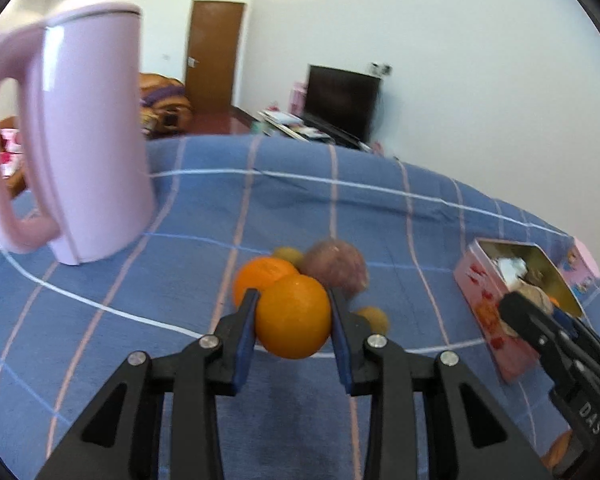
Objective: Organize fruits
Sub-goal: 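Carry the orange in the left tool and taro cylinder in the right tool over the tin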
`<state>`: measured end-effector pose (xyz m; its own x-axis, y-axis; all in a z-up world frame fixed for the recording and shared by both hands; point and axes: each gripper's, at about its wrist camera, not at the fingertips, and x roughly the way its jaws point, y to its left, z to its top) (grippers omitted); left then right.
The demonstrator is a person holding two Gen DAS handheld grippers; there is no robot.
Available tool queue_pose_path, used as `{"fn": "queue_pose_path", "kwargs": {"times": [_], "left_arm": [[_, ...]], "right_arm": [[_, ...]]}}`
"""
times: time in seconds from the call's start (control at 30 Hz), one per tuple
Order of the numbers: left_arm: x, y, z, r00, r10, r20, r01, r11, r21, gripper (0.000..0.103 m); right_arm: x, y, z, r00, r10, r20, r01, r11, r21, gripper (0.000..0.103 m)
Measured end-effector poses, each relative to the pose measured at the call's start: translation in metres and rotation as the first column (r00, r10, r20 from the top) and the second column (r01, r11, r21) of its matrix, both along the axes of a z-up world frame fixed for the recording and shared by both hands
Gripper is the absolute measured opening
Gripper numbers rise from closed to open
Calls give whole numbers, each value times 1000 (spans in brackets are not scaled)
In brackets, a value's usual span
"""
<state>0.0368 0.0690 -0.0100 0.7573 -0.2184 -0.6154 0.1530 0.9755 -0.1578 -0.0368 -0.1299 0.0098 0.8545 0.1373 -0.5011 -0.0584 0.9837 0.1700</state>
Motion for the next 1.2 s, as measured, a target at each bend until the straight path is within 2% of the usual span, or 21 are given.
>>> {"fn": "queue_pose_path", "kwargs": {"times": [0.17, 0.33, 0.63, 1.2], "left_arm": [[-10, -2, 4, 997, 79, 25, -79, 997, 18, 35], [-27, -12, 8, 992, 109, 62, -112, 993, 44, 35], [-46, -42, 11, 993, 77, 95, -87, 990, 107, 36], [-57, -88, 12, 996, 30, 85, -39, 993, 109, 36]], "right_arm": [[-2, 6, 3, 999, 16, 28, -15, 999, -32, 43], [-8, 11, 5, 998, 15, 56, -10, 997, -75, 43], [-21, 9, 5, 997, 35, 63, -28, 993, -111, 43], [-48, -35, 8, 995, 31, 97, -17, 989, -145, 43]]}}
